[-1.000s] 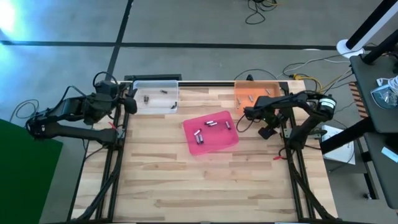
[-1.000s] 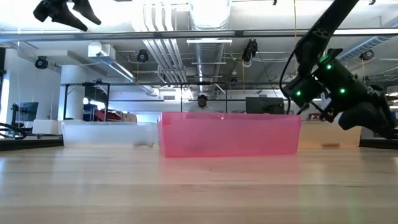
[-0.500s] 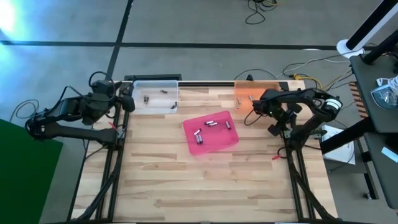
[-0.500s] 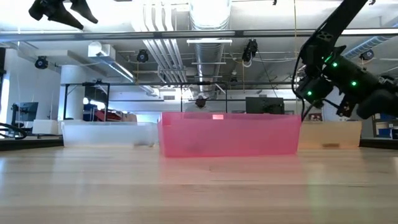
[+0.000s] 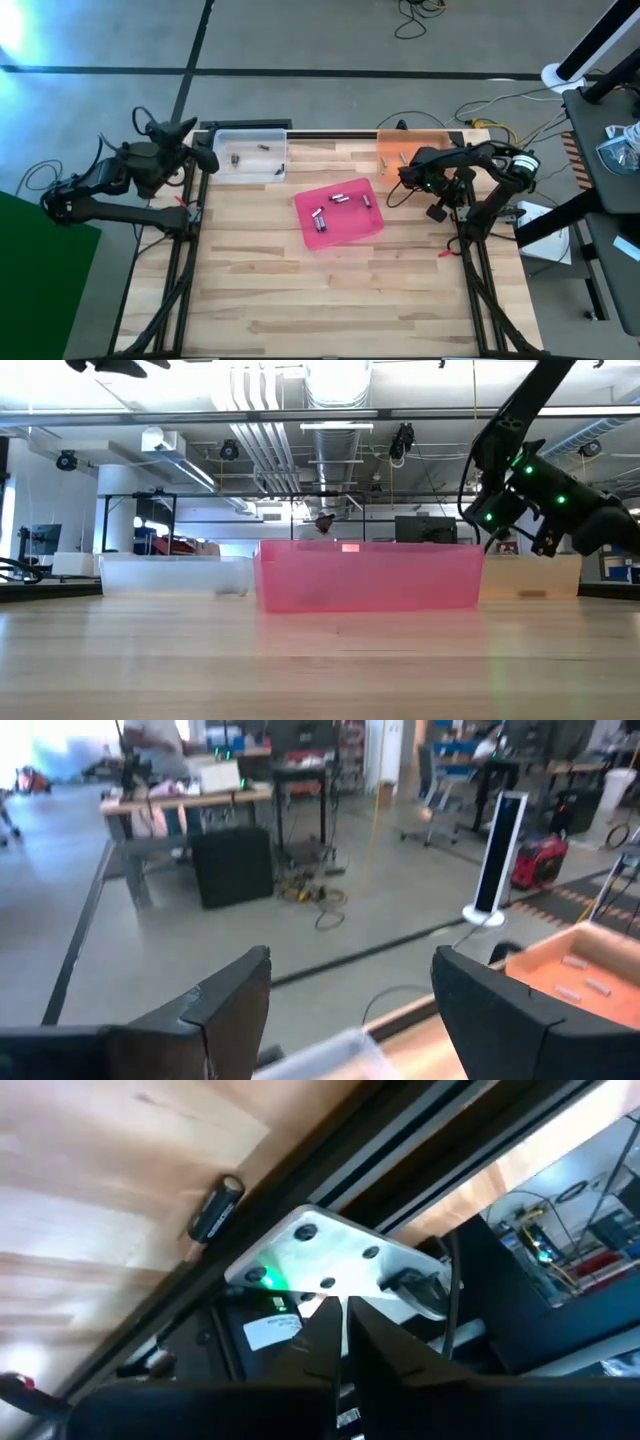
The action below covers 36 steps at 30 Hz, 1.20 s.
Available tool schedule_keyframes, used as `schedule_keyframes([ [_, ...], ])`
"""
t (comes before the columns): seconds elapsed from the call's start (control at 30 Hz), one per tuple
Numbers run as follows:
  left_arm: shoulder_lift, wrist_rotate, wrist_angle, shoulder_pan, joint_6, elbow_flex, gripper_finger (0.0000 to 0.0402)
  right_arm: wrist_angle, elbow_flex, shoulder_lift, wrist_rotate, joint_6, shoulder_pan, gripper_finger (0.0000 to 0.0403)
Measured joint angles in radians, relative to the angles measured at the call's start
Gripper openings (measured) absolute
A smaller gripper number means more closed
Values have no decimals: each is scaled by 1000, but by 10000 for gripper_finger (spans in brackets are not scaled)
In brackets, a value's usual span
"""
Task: Sort batteries
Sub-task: Put the black battery into the transparent bin
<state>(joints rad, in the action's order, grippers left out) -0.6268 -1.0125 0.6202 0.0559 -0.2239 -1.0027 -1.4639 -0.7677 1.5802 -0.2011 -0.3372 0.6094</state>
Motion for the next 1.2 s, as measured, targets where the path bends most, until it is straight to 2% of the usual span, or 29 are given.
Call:
schedule_keyframes([
  [0.17, 1, 0, -118, 0, 106, 0, 253, 1, 0, 90, 18, 42, -3, 9],
  [0.4, 3, 9, -125, 0, 111, 1, 253, 26, -1, 180, 21, 62, -3, 9],
  [0.93, 3, 28, -126, 0, 108, 1, 253, 130, 36, 218, -1, 24, -3, 9],
  [1.2, 3, 28, -124, 0, 116, 2, 253, 141, 39, 195, 63, -10, -20, 9],
])
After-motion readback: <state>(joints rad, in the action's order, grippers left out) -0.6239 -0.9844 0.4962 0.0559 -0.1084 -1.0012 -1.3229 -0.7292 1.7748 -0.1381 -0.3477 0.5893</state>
